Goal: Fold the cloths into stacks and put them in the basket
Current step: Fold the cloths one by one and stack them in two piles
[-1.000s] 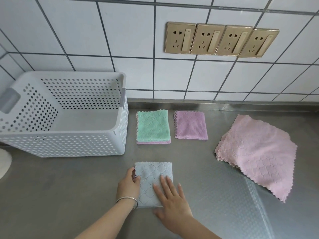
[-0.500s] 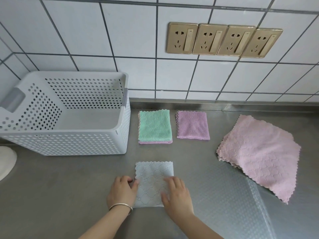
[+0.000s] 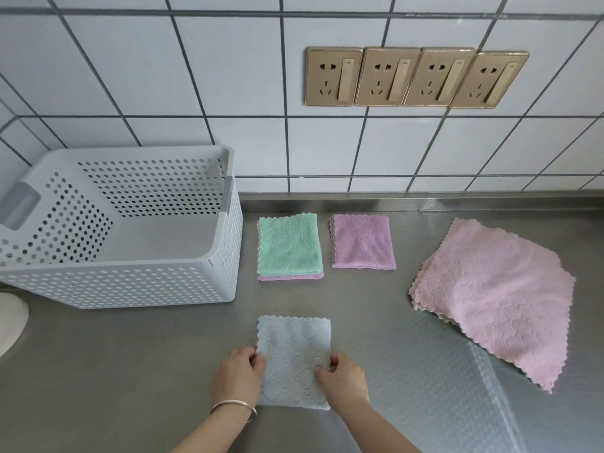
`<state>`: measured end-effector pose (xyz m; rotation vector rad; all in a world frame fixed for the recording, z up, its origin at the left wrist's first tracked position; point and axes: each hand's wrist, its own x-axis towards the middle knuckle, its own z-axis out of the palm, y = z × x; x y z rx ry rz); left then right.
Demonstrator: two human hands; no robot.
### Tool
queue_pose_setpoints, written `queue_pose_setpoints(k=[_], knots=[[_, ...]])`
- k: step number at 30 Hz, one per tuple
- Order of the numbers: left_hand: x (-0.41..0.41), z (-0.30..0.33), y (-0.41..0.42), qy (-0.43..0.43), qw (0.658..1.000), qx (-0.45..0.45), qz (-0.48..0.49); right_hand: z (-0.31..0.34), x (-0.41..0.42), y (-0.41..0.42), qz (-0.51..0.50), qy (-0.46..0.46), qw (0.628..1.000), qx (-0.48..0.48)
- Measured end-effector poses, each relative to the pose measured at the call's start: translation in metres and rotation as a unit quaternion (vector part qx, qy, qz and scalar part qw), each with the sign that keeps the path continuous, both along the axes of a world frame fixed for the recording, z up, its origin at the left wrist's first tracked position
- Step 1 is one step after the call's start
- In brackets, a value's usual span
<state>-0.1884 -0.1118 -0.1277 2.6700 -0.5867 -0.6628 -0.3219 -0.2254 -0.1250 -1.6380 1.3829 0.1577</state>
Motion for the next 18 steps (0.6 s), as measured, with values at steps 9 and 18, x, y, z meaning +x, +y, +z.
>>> queue_pose_setpoints(k=[9,18], knots=[[-0.001,0.05,-0.078,0.027,0.981,-0.192,-0.009,0.042,-0.009,-0.071,-0.127,-0.165,0.977,-0.05],[0.03,0.074,-0.223,0.032,0.961,-0.272,-0.03,0.048,0.026,-0.2,-0.179,-0.194,0.959,-0.104]])
